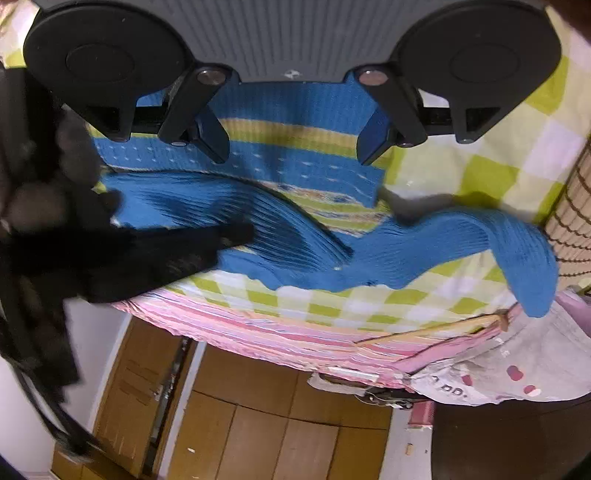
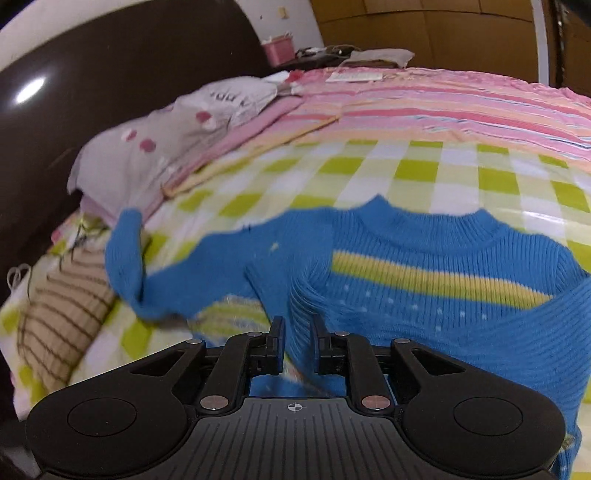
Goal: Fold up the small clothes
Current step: 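Carry the sleeve with the right tool across the sweater body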
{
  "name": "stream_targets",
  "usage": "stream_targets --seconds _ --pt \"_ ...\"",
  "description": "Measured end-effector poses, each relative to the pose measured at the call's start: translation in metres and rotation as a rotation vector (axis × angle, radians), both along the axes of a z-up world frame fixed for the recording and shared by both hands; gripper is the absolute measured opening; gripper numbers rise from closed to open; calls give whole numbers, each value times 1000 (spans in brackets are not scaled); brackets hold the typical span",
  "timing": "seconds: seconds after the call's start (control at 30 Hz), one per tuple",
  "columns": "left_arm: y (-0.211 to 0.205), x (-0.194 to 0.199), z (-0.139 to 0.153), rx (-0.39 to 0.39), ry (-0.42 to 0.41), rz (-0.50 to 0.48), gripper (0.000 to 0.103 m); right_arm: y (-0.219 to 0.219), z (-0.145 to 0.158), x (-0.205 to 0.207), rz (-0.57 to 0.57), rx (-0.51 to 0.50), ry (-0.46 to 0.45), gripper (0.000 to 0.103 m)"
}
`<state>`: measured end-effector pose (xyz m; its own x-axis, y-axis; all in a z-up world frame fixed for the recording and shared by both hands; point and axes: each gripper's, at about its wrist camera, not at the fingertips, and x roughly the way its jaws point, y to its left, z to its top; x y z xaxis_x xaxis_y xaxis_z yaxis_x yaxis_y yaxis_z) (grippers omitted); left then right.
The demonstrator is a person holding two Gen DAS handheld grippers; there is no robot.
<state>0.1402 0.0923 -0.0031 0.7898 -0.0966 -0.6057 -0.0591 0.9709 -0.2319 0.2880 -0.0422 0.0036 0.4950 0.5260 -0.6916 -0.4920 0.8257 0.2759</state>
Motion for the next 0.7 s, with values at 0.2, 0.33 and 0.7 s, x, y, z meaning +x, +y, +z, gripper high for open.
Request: stream_targets --seconds 0.2,0.33,0.7 --pt "5 6 -6 -34 20 -1 80 -52 4 -8 -128 -15 -29 20" --pt "-4 4 -8 -3 12 -23 80 -97 -9 -1 -327 -97 -27 21" --pt "-14 11 -17 57 39 -36 80 -147 -44 16 -548 -215 7 22"
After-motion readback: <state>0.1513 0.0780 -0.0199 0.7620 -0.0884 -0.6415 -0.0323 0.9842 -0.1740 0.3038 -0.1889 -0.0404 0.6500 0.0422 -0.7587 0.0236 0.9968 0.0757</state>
